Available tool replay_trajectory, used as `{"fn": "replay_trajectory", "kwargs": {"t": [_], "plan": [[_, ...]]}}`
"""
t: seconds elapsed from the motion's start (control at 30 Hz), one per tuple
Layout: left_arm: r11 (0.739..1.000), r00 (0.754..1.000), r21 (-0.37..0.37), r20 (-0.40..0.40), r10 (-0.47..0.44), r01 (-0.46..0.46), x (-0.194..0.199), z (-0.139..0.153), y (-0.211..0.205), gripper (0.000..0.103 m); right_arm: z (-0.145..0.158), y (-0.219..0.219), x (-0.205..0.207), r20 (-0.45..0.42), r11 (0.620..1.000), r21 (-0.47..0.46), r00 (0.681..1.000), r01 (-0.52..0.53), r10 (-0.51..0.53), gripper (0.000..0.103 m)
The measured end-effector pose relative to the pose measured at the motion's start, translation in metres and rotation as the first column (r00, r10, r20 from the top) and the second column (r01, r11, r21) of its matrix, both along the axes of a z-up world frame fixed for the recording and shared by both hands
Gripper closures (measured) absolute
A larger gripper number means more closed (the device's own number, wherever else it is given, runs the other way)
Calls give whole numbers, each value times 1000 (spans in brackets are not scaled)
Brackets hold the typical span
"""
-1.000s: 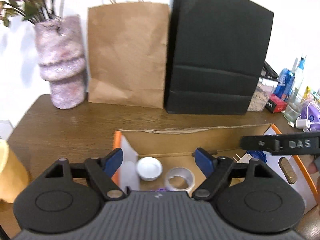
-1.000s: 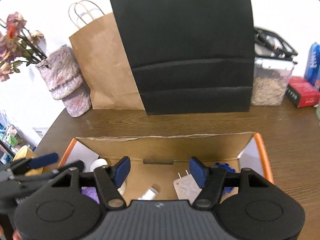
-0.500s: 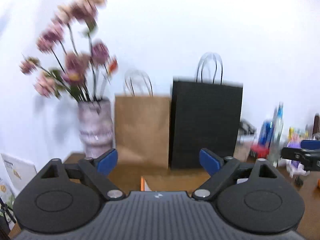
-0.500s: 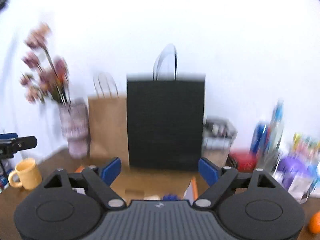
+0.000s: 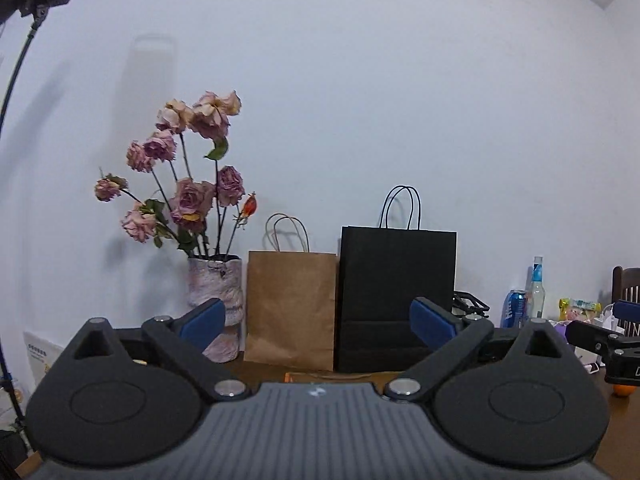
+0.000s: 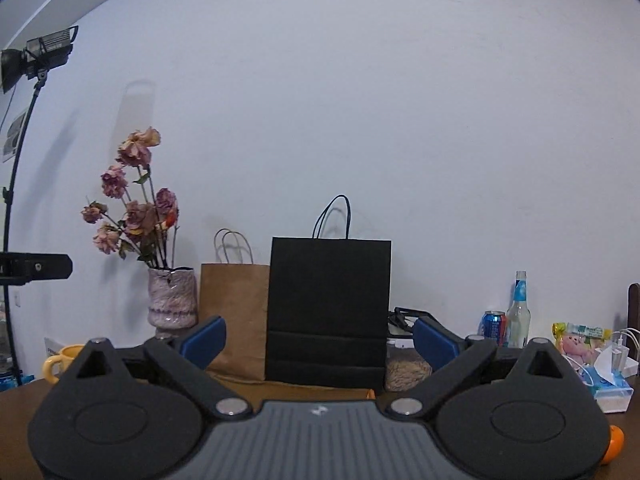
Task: Organize rigid objects
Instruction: 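Lift both tools up out of the red box, then grasp the white square plastic bottle with the left tool while the right also grips it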
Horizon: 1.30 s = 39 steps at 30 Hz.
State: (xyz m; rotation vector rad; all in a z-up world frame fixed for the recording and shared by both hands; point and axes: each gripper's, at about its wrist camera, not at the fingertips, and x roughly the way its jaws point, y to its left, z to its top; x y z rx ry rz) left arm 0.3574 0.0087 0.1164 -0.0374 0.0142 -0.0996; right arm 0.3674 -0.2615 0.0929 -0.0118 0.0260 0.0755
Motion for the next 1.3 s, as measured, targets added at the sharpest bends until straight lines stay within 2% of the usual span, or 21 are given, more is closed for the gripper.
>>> {"fn": "replay_trajectory", "kwargs": {"t": [0.13, 0.23, 0.3, 0.43, 0.53, 0.63, 0.67, 0.73, 0.83, 0.9, 1.03, 1.17, 1.3], "plan": [[1000, 999, 11, -50, 14, -13, -39, -8, 3, 0, -6, -4, -44, -28, 999, 29, 999, -25, 26, 3], [1000, 997, -20, -70, -20, 18, -76, -16, 13, 0, -15, -9, -83, -50, 995, 79, 997, -55, 59, 3], [999, 995, -11, -93, -36, 36, -105, -19, 17, 0, -22, -13, -117, -59, 993, 97, 996, -65, 71, 3], [996, 990, -16, -108, -85, 84, -172, -35, 26, 0, -33, -14, -178, -105, 996, 66, 992, -68, 75, 3], [993, 981, -63, -156, -110, 102, -221, -54, 31, 0, -47, -15, -232, -138, 998, 24, 989, -56, 58, 3], [983, 976, -140, -164, -140, 118, -258, -73, 37, 0, -58, -24, -273, -145, 998, 43, 988, -55, 61, 1], [983, 973, -144, -182, -141, 116, -260, -76, 35, 0, -61, -27, -279, -155, 997, 57, 986, -60, 68, 1], [987, 964, -100, -223, -147, 128, -254, -78, 26, 0, -64, -31, -280, -179, 997, 54, 982, -56, 65, 1], [991, 967, -47, -221, -130, 122, -242, -85, 12, 0, -70, -31, -268, -206, 999, 38, 979, 3, 5, 1], [989, 957, -58, -253, -144, 134, -231, -94, 5, 0, -77, -32, -256, -235, 998, 58, 972, 12, 2, 1], [978, 918, -91, -337, -208, 188, -204, -107, -5, 0, -89, -34, -237, -286, 996, 80, 957, -32, 54, 3], [975, 909, -85, -352, -222, 205, -169, -111, -21, 0, -92, -40, -205, -309, 995, 95, 949, -35, 63, 9], [968, 900, -111, -357, -251, 226, -121, -111, -44, 3, -90, -45, -160, -341, 988, 147, 935, -47, 95, 10]]}}
